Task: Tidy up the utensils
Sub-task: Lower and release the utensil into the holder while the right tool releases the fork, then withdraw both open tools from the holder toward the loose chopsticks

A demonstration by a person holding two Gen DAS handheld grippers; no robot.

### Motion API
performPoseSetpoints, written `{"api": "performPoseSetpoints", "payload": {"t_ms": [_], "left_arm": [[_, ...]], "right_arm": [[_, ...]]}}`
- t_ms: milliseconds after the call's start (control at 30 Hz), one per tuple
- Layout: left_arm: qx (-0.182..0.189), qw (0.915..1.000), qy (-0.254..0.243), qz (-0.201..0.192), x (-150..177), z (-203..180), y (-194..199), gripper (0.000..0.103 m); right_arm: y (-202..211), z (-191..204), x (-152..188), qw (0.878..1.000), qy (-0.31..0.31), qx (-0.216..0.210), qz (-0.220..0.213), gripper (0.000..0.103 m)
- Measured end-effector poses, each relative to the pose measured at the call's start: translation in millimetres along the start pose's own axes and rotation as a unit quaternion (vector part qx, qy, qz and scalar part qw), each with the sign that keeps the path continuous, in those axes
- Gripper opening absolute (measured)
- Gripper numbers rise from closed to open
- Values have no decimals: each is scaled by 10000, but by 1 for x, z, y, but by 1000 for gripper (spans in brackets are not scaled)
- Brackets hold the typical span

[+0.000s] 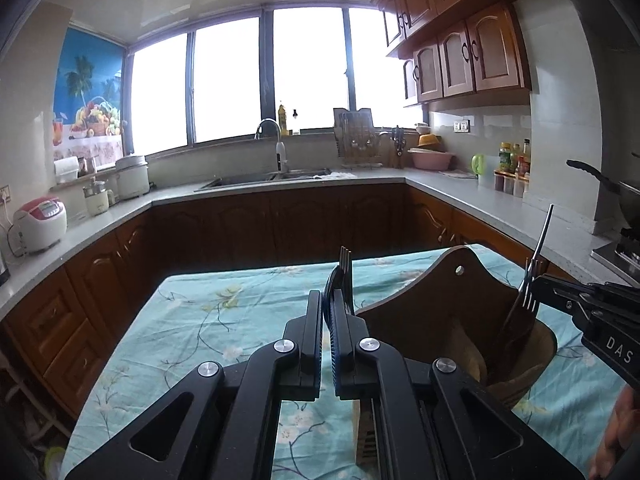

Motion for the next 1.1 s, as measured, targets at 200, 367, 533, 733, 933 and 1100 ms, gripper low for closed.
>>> {"api": "performPoseSetpoints", "payload": {"t_ms": [200,367,533,733,933,1100], "left_arm": [[16,10000,15,-4,-8,1,3,27],[75,10000,50,17,-12,6,3,33],[46,9997,242,-7,-9,14,10,81],[42,9991,413,132,-1,20,26,94],[43,9965,743,374,2,32,47,97],[124,9927,1050,574,5,45,75,97]], "right_arm": [[3,0,-2,10000,-82,1,8,27],[6,0,-2,9999,-121,-9,20,31],[13,-4,-4,9997,-238,-12,-24,48],[28,-9,-4,9992,-389,-50,-62,83],[50,-16,2,9982,-580,-72,-109,94],[73,-18,7,9968,-785,-69,-129,98]]}}
Point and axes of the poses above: each gripper's, at about its wrist camera, not at the fingertips, and y roughly against the way its jaws point, z to its left, x to its underside, the point moved 2 cm from there along -y, roughly the way its jaws point, and after that the axes turned 8 degrees about -y, right-handed, at the moved point
